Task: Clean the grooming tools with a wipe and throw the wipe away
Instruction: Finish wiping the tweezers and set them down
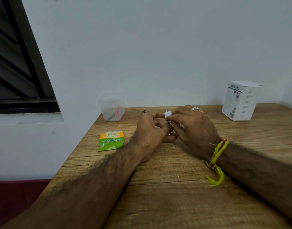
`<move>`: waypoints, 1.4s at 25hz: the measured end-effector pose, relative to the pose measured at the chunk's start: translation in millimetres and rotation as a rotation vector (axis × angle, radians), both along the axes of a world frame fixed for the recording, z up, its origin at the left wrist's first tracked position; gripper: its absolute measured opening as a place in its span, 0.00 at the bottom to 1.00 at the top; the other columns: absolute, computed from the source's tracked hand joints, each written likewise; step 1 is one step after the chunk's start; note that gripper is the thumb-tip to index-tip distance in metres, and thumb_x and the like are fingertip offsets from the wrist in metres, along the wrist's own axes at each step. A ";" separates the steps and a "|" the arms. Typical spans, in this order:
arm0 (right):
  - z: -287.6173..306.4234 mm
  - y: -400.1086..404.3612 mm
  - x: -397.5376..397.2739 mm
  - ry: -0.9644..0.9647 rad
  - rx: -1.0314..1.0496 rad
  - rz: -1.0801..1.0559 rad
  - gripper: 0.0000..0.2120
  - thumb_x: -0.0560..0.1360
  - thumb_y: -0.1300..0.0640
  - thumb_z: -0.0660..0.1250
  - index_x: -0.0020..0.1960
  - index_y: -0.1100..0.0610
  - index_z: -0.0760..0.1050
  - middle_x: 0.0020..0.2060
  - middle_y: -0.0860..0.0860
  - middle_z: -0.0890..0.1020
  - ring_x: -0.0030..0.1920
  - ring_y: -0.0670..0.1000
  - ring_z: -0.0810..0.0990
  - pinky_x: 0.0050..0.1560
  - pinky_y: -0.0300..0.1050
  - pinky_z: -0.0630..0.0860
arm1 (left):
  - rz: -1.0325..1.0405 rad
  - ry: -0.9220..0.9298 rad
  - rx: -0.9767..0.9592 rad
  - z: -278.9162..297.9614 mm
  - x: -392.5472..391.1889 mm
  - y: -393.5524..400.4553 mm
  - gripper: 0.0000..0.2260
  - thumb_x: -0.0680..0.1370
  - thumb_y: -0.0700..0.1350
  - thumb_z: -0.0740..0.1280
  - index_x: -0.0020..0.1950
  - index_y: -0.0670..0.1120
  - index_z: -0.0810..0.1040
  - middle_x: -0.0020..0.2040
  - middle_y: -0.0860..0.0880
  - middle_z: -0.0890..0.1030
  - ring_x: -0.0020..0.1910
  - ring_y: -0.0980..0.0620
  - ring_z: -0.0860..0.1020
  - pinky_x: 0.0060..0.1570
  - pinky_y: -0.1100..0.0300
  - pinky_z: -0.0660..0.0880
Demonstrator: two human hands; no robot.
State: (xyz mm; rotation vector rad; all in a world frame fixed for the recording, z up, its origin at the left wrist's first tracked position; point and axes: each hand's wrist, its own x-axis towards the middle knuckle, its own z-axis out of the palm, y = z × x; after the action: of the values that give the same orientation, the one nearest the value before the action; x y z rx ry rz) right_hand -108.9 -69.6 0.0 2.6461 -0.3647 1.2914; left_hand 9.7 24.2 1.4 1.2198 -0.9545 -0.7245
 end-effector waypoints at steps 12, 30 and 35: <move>-3.1 -3.4 -3.1 0.031 0.072 0.051 0.07 0.75 0.62 0.68 0.49 0.58 0.84 0.48 0.52 0.85 0.46 0.59 0.83 0.46 0.56 0.78 | -0.026 0.031 -0.016 0.5 2.3 -0.6 0.24 0.73 0.25 0.71 0.66 0.41 0.72 0.42 0.40 0.77 0.40 0.47 0.82 0.38 0.57 0.84; -4.6 -6.0 -7.1 0.082 0.051 0.036 0.06 0.75 0.63 0.71 0.50 0.57 0.85 0.49 0.50 0.85 0.47 0.57 0.83 0.44 0.57 0.78 | -0.064 0.023 0.040 -4.1 14.6 -3.1 0.22 0.71 0.25 0.72 0.63 0.40 0.76 0.36 0.44 0.81 0.34 0.49 0.85 0.39 0.55 0.84; -3.0 -6.5 -9.4 0.049 0.081 0.072 0.06 0.74 0.64 0.72 0.48 0.57 0.85 0.48 0.49 0.86 0.47 0.55 0.84 0.43 0.57 0.78 | -0.086 0.049 0.053 -0.4 14.2 -1.6 0.19 0.72 0.25 0.70 0.60 0.40 0.78 0.35 0.44 0.83 0.34 0.50 0.84 0.40 0.55 0.84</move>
State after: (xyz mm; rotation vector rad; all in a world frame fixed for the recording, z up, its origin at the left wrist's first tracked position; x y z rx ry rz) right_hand -118.4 -76.1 -3.0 2.7767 -0.3241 1.2553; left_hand 23.9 22.6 1.0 1.2080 -0.9573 -0.8488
